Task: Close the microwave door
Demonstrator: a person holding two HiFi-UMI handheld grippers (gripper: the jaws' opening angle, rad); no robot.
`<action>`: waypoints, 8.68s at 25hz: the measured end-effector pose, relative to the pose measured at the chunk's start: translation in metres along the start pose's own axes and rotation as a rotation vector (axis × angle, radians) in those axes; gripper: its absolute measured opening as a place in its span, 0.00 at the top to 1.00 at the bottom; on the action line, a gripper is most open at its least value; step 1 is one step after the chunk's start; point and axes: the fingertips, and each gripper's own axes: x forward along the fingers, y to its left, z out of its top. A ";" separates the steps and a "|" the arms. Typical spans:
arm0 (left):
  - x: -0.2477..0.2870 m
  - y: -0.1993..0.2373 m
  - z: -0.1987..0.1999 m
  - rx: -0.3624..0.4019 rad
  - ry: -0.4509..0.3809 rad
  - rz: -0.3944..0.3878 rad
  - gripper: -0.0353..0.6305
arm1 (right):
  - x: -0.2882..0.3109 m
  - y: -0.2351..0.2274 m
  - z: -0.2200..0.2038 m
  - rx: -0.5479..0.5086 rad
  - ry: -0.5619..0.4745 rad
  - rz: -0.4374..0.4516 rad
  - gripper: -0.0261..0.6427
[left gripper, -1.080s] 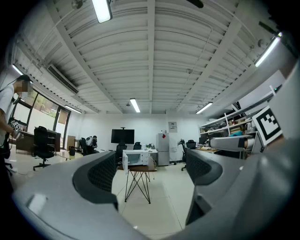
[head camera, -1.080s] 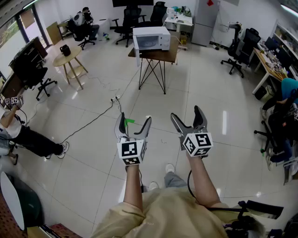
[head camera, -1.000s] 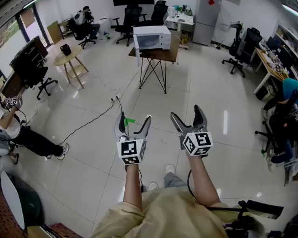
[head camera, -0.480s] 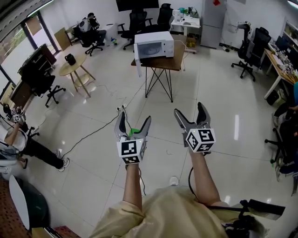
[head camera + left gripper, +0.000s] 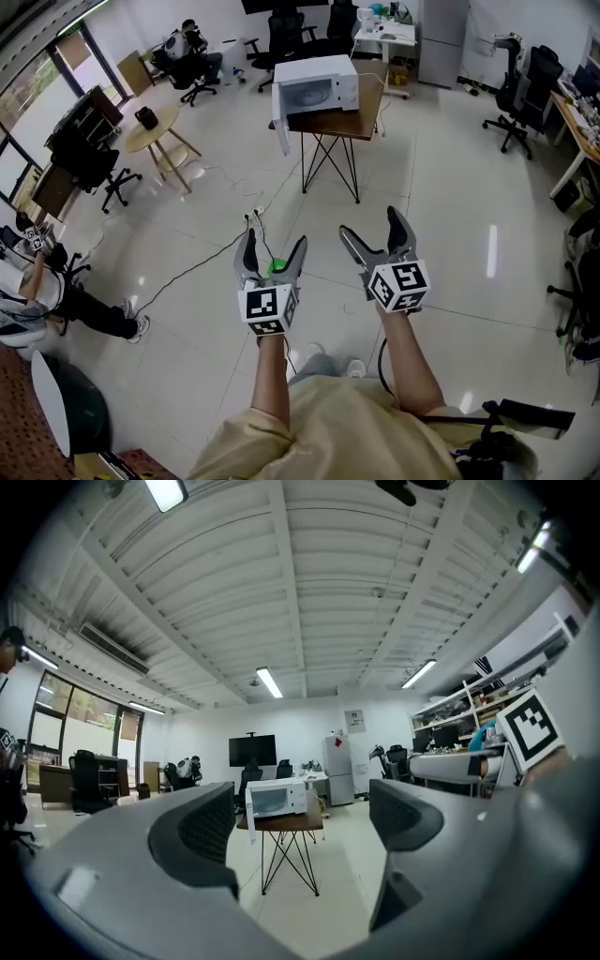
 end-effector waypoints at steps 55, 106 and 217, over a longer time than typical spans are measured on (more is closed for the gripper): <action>0.561 0.172 -0.123 -0.013 0.045 -0.047 0.27 | 0.474 -0.329 -0.112 0.093 0.093 0.062 0.25; 0.751 0.468 -0.202 -0.118 0.300 -0.216 0.27 | 0.798 -0.474 -0.136 0.152 0.167 0.168 0.36; 0.937 0.295 -0.365 -0.844 0.407 -0.173 0.70 | 0.818 -0.532 -0.154 0.084 0.165 0.072 0.42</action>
